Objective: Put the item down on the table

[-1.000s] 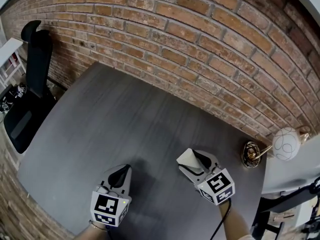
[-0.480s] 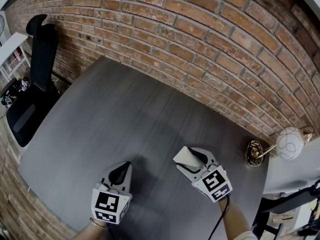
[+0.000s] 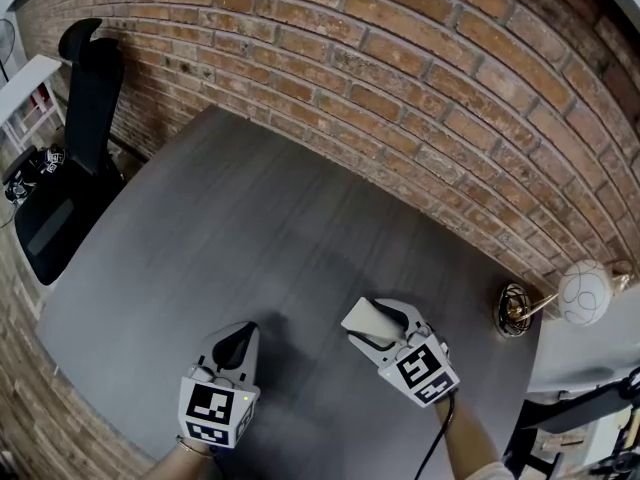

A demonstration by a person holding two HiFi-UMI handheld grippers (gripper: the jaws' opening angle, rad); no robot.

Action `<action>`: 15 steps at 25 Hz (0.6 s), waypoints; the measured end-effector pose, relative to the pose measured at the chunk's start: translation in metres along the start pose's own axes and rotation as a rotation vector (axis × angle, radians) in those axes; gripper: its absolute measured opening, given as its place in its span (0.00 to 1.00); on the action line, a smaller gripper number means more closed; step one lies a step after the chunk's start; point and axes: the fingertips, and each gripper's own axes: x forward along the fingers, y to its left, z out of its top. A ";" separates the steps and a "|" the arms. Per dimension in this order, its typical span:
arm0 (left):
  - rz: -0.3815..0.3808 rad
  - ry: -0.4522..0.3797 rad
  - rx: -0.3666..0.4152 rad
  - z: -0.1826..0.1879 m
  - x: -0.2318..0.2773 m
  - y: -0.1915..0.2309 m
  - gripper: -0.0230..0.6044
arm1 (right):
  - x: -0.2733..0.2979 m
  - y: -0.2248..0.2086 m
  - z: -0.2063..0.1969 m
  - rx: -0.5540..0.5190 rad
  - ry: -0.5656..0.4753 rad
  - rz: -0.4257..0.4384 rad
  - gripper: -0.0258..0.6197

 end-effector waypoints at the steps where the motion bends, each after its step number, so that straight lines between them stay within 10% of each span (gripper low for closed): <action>1: 0.002 0.001 -0.001 -0.001 0.000 0.001 0.06 | 0.002 0.001 -0.001 -0.006 0.003 0.003 0.50; 15: 0.005 0.018 -0.014 -0.011 -0.002 0.008 0.06 | 0.017 0.018 -0.011 -0.075 0.054 0.059 0.50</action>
